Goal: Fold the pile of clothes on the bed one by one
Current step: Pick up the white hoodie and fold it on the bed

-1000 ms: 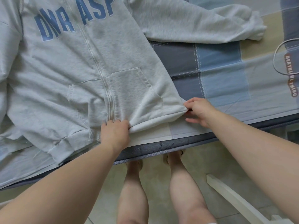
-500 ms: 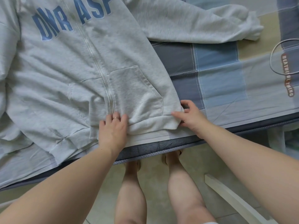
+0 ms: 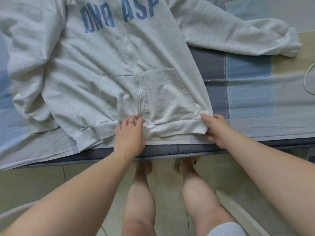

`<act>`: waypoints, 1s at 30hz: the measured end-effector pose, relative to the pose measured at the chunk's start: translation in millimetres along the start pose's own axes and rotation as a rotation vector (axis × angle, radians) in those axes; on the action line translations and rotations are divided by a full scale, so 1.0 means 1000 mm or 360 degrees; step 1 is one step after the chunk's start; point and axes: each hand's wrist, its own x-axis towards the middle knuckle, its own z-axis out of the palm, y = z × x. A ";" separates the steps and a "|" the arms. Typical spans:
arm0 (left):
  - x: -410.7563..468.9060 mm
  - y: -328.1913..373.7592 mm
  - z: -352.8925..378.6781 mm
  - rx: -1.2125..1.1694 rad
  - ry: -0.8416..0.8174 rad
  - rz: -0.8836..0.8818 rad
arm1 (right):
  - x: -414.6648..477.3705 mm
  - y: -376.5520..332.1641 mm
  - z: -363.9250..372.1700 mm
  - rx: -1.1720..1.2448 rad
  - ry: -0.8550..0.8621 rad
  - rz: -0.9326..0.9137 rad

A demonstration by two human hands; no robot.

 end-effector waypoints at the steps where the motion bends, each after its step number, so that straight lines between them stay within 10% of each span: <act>1: -0.007 -0.009 -0.002 -0.0016 0.0052 -0.0076 | -0.005 0.003 0.002 -0.0024 -0.0006 0.0077; 6: -0.030 -0.067 -0.001 -0.0022 0.0091 -0.0417 | -0.041 0.032 0.030 -0.0386 -0.0321 0.0582; 11: -0.026 -0.142 0.027 0.0262 0.0124 -0.0271 | -0.056 0.066 0.119 -0.0016 -0.0442 0.0283; 17: -0.015 -0.208 0.025 0.0165 0.0163 0.0215 | -0.053 0.077 0.191 0.0529 -0.0107 0.0194; 23: -0.059 -0.286 0.020 0.0258 0.0035 0.0103 | -0.071 0.093 0.205 0.0375 0.0226 0.0199; 27: -0.085 -0.306 0.035 -0.0184 0.0280 0.0097 | -0.089 0.106 0.227 0.0399 0.0063 0.0166; 30: -0.085 -0.289 0.040 -0.1045 0.0555 -0.0472 | -0.090 0.105 0.244 0.0476 0.0017 0.0117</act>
